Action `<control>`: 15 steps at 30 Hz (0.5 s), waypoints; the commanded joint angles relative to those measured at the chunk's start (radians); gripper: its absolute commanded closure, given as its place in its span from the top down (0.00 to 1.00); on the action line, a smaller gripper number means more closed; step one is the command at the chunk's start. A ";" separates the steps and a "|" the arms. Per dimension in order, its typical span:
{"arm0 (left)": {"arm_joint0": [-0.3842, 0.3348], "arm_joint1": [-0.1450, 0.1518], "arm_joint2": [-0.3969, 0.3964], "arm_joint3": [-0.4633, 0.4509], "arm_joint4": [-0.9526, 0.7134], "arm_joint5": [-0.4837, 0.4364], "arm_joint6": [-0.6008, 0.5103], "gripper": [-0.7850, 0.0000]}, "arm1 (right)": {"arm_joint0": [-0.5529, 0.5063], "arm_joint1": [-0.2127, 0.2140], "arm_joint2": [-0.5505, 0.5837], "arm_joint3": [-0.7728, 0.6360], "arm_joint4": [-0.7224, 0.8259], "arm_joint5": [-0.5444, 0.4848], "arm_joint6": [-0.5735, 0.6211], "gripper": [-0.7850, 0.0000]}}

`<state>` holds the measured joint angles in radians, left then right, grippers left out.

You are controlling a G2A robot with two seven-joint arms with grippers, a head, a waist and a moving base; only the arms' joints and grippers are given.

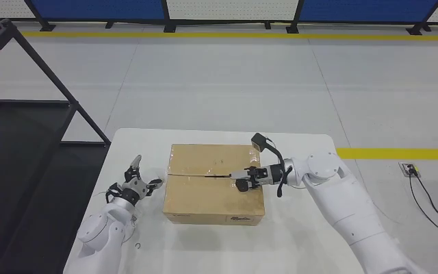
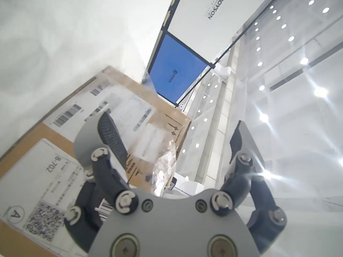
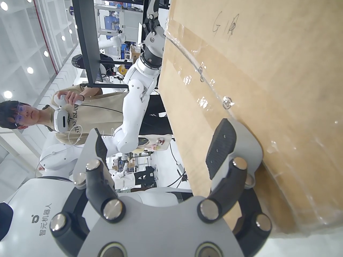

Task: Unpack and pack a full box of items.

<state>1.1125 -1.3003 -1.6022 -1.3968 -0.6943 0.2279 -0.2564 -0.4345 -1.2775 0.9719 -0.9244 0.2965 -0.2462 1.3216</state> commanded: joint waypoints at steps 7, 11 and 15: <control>0.042 -0.001 0.003 -0.029 0.036 -0.085 0.064 1.00 | 0.016 -0.005 -0.017 0.007 0.000 0.007 -0.001 1.00; 0.045 0.003 -0.007 -0.022 0.060 -0.055 0.087 1.00 | 0.024 -0.009 -0.025 0.015 0.002 0.006 -0.003 1.00; 0.058 0.008 -0.021 -0.026 0.085 -0.041 0.091 1.00 | 0.032 -0.013 -0.034 0.027 0.004 0.005 -0.004 1.00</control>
<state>1.1668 -1.2937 -1.6190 -1.4196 -0.6094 0.1801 -0.1593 -0.4043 -1.2893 0.9402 -0.9011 0.3001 -0.2404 1.3185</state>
